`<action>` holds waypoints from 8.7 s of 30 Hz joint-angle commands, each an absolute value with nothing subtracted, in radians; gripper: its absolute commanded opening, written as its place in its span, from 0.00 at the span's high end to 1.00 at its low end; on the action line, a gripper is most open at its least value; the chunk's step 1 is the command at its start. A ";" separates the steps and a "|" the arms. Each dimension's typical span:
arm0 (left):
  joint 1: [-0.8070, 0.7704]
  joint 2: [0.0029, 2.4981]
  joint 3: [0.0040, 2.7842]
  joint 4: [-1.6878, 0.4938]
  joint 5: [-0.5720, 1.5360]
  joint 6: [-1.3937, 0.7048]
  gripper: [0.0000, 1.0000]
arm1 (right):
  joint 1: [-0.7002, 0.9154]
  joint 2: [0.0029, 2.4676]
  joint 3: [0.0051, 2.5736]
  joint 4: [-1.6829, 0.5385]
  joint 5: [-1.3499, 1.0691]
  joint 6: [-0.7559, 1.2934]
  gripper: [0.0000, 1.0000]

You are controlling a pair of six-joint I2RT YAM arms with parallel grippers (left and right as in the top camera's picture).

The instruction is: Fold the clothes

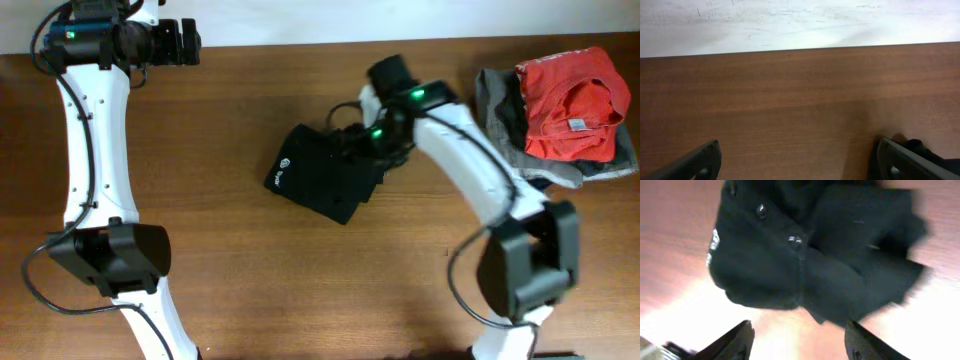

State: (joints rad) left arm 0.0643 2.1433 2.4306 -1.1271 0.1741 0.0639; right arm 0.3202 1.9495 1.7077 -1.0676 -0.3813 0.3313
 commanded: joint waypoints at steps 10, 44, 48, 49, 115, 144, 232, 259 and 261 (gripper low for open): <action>0.065 2.132 2.422 -1.131 0.167 0.084 0.01 | 0.217 1.927 1.444 -0.839 -0.400 0.567 0.30; 0.065 2.132 2.422 -1.165 0.167 0.084 0.01 | 0.306 2.000 1.183 -0.278 -0.455 0.707 0.96; 0.065 2.132 2.422 -1.164 0.167 0.084 0.01 | 0.233 1.967 1.212 -0.268 -0.554 0.618 0.96; 0.065 2.132 2.422 -1.164 0.167 0.084 0.01 | 0.215 1.951 1.224 -0.269 -0.578 0.596 0.96; 0.048 2.212 2.422 -1.153 0.167 0.083 0.01 | -0.471 1.881 1.766 -0.302 -0.307 0.820 0.96; 0.048 2.212 2.422 -1.152 0.167 0.083 0.01 | -0.671 1.818 1.766 -1.068 -0.468 0.285 0.34; 0.029 2.395 2.422 -1.059 0.104 0.084 0.01 | -0.279 1.845 2.355 -1.257 -0.559 0.042 0.01; 0.028 2.395 2.422 -1.059 0.104 0.084 0.01 | 0.056 1.813 2.354 -1.184 -0.496 -0.030 0.01; 0.029 2.395 2.422 -1.059 0.104 0.084 0.01 | 0.105 1.769 2.339 -1.095 -0.372 -0.030 0.01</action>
